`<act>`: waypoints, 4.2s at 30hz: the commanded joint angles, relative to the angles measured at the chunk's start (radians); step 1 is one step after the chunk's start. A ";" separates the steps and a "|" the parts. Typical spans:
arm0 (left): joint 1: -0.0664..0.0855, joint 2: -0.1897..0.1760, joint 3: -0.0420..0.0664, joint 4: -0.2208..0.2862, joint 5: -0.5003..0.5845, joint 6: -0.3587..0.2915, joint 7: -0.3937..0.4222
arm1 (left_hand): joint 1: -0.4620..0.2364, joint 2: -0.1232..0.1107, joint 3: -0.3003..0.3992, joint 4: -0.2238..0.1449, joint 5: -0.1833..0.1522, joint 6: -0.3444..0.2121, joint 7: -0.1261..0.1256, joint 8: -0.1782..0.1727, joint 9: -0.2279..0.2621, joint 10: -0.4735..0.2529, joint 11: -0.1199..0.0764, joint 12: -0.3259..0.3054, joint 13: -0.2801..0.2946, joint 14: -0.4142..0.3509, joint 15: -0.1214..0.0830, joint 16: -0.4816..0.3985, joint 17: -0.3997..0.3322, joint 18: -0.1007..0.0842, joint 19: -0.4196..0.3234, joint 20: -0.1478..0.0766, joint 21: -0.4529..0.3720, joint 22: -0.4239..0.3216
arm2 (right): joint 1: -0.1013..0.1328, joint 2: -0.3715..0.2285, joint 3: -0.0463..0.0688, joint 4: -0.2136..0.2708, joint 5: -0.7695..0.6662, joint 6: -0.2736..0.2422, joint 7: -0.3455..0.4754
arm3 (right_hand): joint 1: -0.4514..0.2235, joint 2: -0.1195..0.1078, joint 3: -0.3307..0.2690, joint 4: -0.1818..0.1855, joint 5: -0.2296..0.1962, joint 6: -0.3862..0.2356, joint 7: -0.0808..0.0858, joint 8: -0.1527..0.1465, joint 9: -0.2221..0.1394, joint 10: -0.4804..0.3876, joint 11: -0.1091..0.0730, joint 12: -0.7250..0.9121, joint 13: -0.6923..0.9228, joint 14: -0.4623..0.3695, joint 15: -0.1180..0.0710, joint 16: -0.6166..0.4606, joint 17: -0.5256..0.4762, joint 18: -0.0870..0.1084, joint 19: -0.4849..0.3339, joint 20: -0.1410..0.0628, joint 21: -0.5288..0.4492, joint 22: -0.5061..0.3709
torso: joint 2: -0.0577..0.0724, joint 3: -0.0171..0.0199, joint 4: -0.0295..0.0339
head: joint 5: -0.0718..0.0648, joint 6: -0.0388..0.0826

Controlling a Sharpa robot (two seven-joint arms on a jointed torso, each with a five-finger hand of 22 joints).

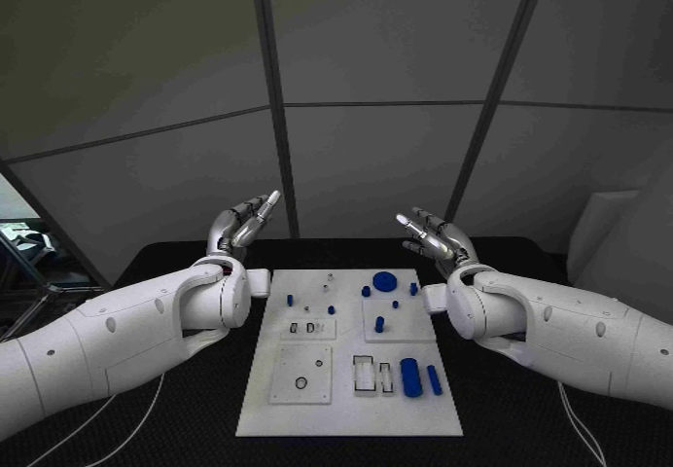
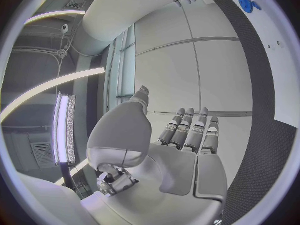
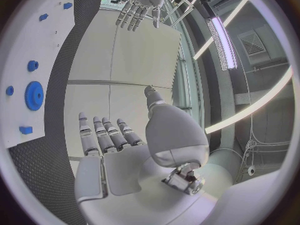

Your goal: Assemble the parts on the task board

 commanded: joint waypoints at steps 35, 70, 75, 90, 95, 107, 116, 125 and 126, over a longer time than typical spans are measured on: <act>0.004 -0.182 0.002 0.197 0.011 0.131 0.070 | 0.133 0.022 -0.004 -0.014 0.007 0.260 0.093 0.041 0.019 0.356 0.032 0.056 0.022 0.359 -0.047 0.072 0.025 -0.018 0.475 0.011 0.217 0.077 | 0.116 -0.005 0.008 -0.037 -1.271 0.284 -0.307 | 0.197 -0.036 0.197 -0.285 -0.007 0.771 0.041 0.075 0.039 0.874 -0.116 0.059 0.032 1.029 -0.170 0.204 0.110 0.121 0.595 -0.121 0.387 0.158 | 0.098 -0.0067 0.0182 | -0.017 0.002; 0.006 -0.252 0.010 0.360 0.011 0.152 0.062 | 0.160 0.028 -0.008 -0.040 0.007 0.297 0.101 0.044 0.020 0.367 0.031 0.052 0.019 0.383 -0.051 0.071 0.023 -0.014 0.504 0.010 0.226 0.074 | 0.158 0.040 0.008 -0.029 -1.597 0.435 -0.473 | 0.178 -0.102 0.243 -0.228 -0.038 0.762 0.015 0.044 0.039 0.811 -0.129 0.046 0.032 1.183 -0.194 1.043 0.833 0.102 0.682 -0.168 0.925 0.564 | 0.194 -0.0149 0.0381 | -0.046 0.021; 0.007 -0.254 0.010 0.363 0.011 0.151 0.060 | 0.160 0.028 -0.008 -0.040 0.007 0.297 0.101 0.044 0.020 0.367 0.031 0.052 0.019 0.383 -0.051 0.071 0.023 -0.014 0.504 0.010 0.226 0.074 | 0.158 0.048 0.008 -0.038 -1.598 0.443 -0.470 | 0.182 -0.096 0.267 -0.223 -0.048 0.770 0.014 0.045 0.040 0.826 -0.131 0.050 0.032 1.185 -0.196 1.109 0.899 0.090 0.719 -0.169 0.993 0.651 | 0.198 -0.0141 0.0379 | -0.042 0.024; 0.009 -0.256 0.011 0.366 0.011 0.152 0.057 | 0.161 0.030 -0.008 -0.041 0.007 0.297 0.102 0.044 0.020 0.365 0.032 0.051 0.019 0.384 -0.051 0.071 0.023 -0.014 0.505 0.010 0.226 0.074 | 0.158 0.076 0.008 -0.072 -1.599 0.462 -0.462 | 0.185 -0.089 0.357 -0.210 -0.089 0.792 0.013 0.046 0.040 0.854 -0.136 0.047 0.031 1.185 -0.199 1.205 0.992 0.076 0.754 -0.172 1.082 0.761 | 0.204 -0.0134 0.0423 | -0.044 0.024; 0.009 -0.257 0.011 0.366 0.011 0.153 0.054 | 0.161 0.030 -0.008 -0.041 0.007 0.297 0.102 0.044 0.020 0.365 0.032 0.051 0.019 0.384 -0.051 0.071 0.023 -0.014 0.505 0.010 0.226 0.074 | 0.158 0.084 0.008 -0.082 -1.599 0.466 -0.462 | 0.184 -0.094 0.395 -0.204 -0.093 0.799 0.012 0.046 0.040 0.862 -0.136 0.045 0.031 1.183 -0.200 1.226 1.009 0.073 0.759 -0.172 1.104 0.786 | 0.204 -0.0136 0.0436 | -0.047 0.023; 0.010 -0.257 0.011 0.366 0.011 0.160 0.051 | 0.163 0.034 -0.008 -0.043 0.008 0.294 0.102 0.043 0.020 0.363 0.033 0.049 0.018 0.383 -0.050 0.069 0.022 -0.014 0.506 0.010 0.226 0.073 | 0.158 0.089 0.008 -0.083 -1.605 0.416 -0.455 | 0.207 -0.092 0.483 -0.203 -0.131 0.829 0.009 0.055 0.043 0.891 -0.144 0.050 0.034 1.185 -0.207 1.272 1.057 0.062 0.789 -0.177 1.160 0.861 | 0.205 -0.0135 0.0433 | -0.041 0.021; 0.010 -0.260 0.011 0.365 0.011 0.161 0.051 | 0.164 0.036 -0.007 -0.044 0.008 0.294 0.102 0.043 0.019 0.362 0.033 0.048 0.019 0.382 -0.050 0.068 0.022 -0.015 0.506 0.010 0.226 0.072 | 0.158 0.063 0.009 -0.030 -1.607 0.277 -0.455 | 0.212 -0.108 0.523 -0.204 -0.121 0.847 0.012 0.058 0.044 0.912 -0.146 0.048 0.035 1.185 -0.208 1.291 1.073 0.058 0.799 -0.180 1.187 0.895 | 0.205 -0.0152 0.0455 | -0.036 0.026; 0.010 -0.262 0.011 0.364 0.011 0.161 0.051 | 0.164 0.037 -0.007 -0.044 0.008 0.294 0.102 0.043 0.019 0.362 0.033 0.048 0.019 0.382 -0.050 0.068 0.022 -0.015 0.507 0.010 0.226 0.072 | 0.168 0.095 0.009 -0.053 -1.608 0.210 -0.471 | 0.209 -0.120 0.540 -0.200 -0.115 0.847 0.014 0.055 0.043 0.913 -0.144 0.044 0.034 1.185 -0.206 1.301 1.083 0.057 0.799 -0.179 1.197 0.906 | 0.208 -0.0154 0.0483 | -0.029 0.033; 0.011 -0.262 0.011 0.364 0.011 0.162 0.051 | 0.165 0.037 -0.007 -0.044 0.008 0.294 0.102 0.043 0.019 0.362 0.033 0.048 0.019 0.382 -0.050 0.068 0.022 -0.015 0.507 0.010 0.226 0.072 | 0.169 0.102 0.009 -0.061 -1.608 0.209 -0.470 | 0.208 -0.122 0.542 -0.199 -0.114 0.847 0.014 0.054 0.043 0.913 -0.144 0.043 0.034 1.185 -0.206 1.302 1.084 0.056 0.799 -0.179 1.197 0.906 | 0.208 -0.0154 0.0483 | -0.029 0.033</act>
